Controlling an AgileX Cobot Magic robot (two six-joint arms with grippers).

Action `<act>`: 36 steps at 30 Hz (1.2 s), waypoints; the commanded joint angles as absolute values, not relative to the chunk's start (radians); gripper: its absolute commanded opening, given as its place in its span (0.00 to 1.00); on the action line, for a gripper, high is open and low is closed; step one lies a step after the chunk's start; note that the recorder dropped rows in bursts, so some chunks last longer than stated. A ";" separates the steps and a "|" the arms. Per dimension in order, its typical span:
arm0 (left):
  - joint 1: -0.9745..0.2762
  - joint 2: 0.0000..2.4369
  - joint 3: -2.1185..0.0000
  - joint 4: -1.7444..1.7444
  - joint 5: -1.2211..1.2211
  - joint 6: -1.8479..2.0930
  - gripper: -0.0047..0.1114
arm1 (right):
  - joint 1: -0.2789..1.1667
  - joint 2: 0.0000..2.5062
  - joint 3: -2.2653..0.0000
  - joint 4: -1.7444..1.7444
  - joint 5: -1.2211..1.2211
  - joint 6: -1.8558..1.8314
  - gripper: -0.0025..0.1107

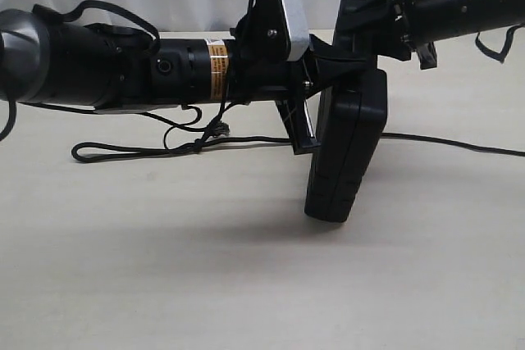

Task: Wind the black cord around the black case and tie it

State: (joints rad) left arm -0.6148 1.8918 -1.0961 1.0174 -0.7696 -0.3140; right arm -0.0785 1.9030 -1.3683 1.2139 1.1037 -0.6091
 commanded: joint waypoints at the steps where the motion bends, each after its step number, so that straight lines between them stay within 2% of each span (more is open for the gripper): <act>1: -0.617 1.917 -1.089 1.041 -0.687 -0.321 0.04 | -0.082 1.905 -1.373 1.169 1.097 -0.582 0.38; 29: -0.617 1.942 -1.089 1.041 -0.692 -0.317 0.04 | -0.077 1.816 -1.453 1.004 1.044 -0.424 0.38; 36: -0.617 1.942 -1.089 1.041 -0.692 -0.317 0.04 | -0.032 1.743 -1.453 0.722 0.931 -0.244 0.38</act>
